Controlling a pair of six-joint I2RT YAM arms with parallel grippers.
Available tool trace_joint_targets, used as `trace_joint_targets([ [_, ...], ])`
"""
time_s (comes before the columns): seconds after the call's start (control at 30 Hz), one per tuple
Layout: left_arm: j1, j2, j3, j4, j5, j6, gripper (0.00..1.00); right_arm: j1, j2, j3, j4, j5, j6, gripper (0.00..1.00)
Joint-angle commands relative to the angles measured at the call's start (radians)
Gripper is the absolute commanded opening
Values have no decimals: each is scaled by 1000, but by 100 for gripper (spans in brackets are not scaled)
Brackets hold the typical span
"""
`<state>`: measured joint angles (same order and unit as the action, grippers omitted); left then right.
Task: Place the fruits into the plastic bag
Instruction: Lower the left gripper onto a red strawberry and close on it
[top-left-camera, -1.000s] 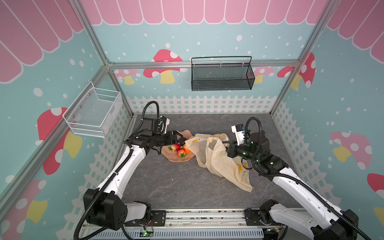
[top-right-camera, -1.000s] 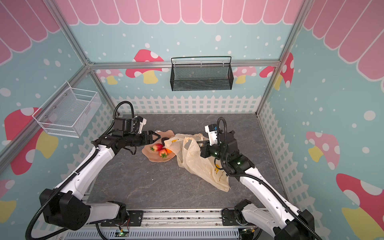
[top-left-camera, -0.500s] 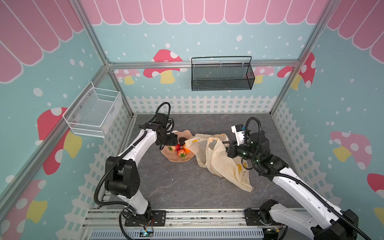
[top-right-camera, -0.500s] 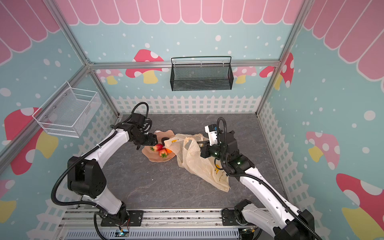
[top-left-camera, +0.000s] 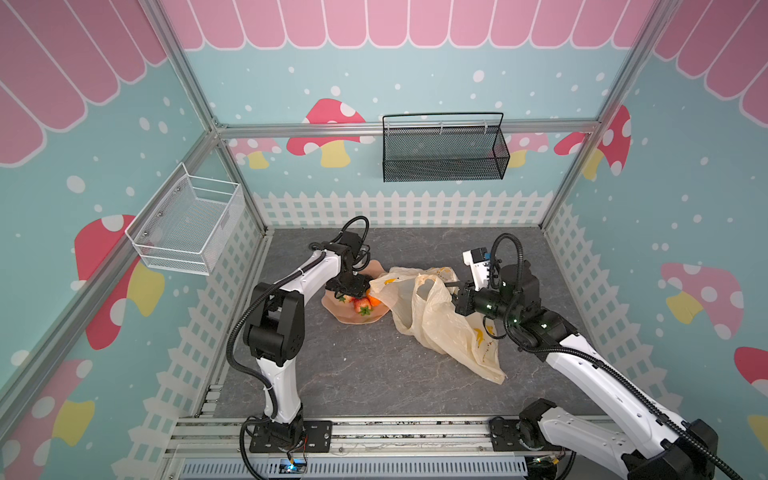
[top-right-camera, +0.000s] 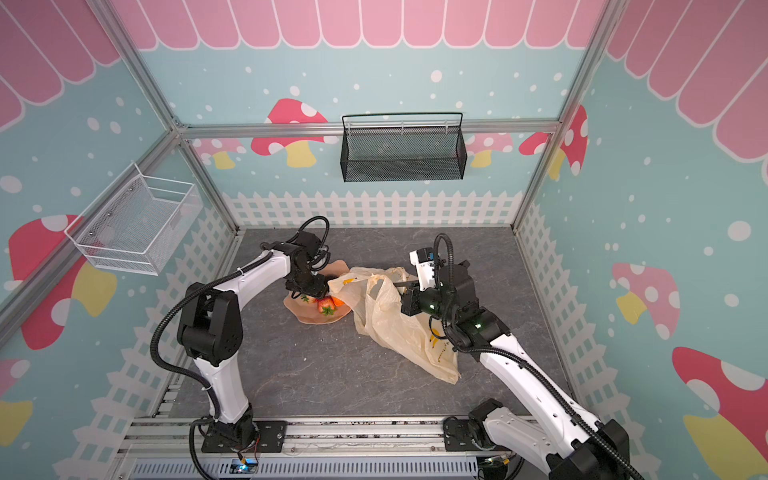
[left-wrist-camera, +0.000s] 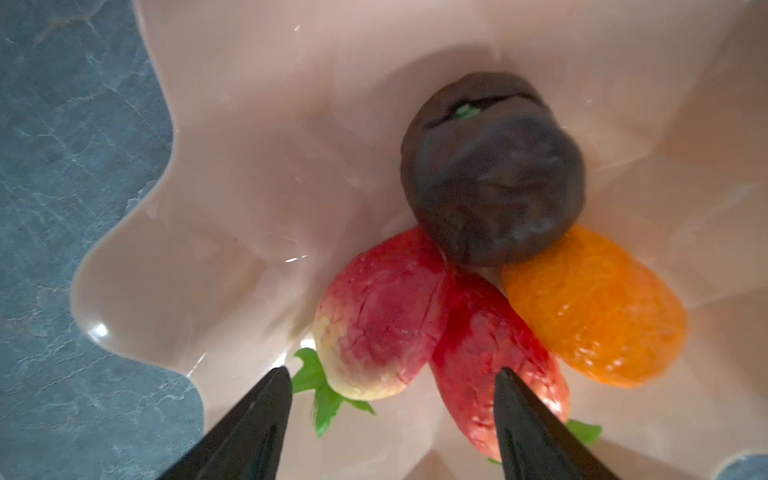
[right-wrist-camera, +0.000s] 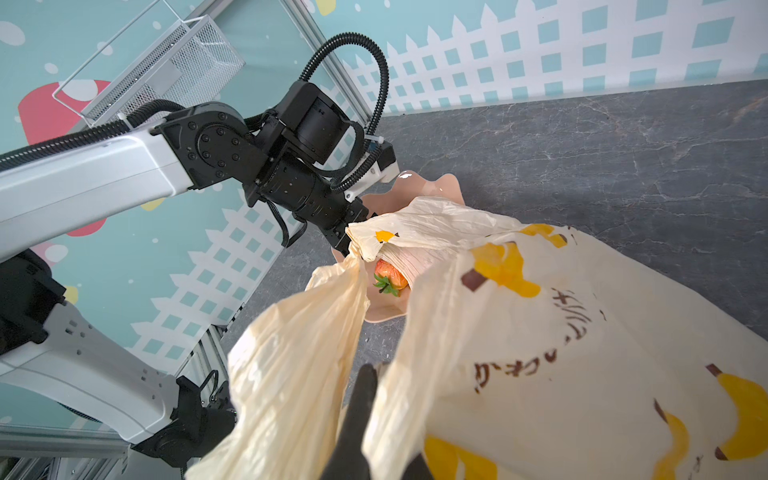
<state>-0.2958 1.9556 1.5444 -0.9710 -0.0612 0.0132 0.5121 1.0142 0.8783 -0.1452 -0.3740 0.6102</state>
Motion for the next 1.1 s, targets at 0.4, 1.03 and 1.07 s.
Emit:
trace_joint_targets([
  [0.4, 3, 82, 63, -20, -41, 41, 73, 5, -19, 21, -13, 3, -12, 0],
  [1.03, 46, 59, 56, -15, 61, 2, 48, 6, -18, 21, -16, 5, -12, 0],
  [1.07, 50, 48, 54, -15, 63, -4, 47, 5, -19, 21, -16, 4, -12, 0],
])
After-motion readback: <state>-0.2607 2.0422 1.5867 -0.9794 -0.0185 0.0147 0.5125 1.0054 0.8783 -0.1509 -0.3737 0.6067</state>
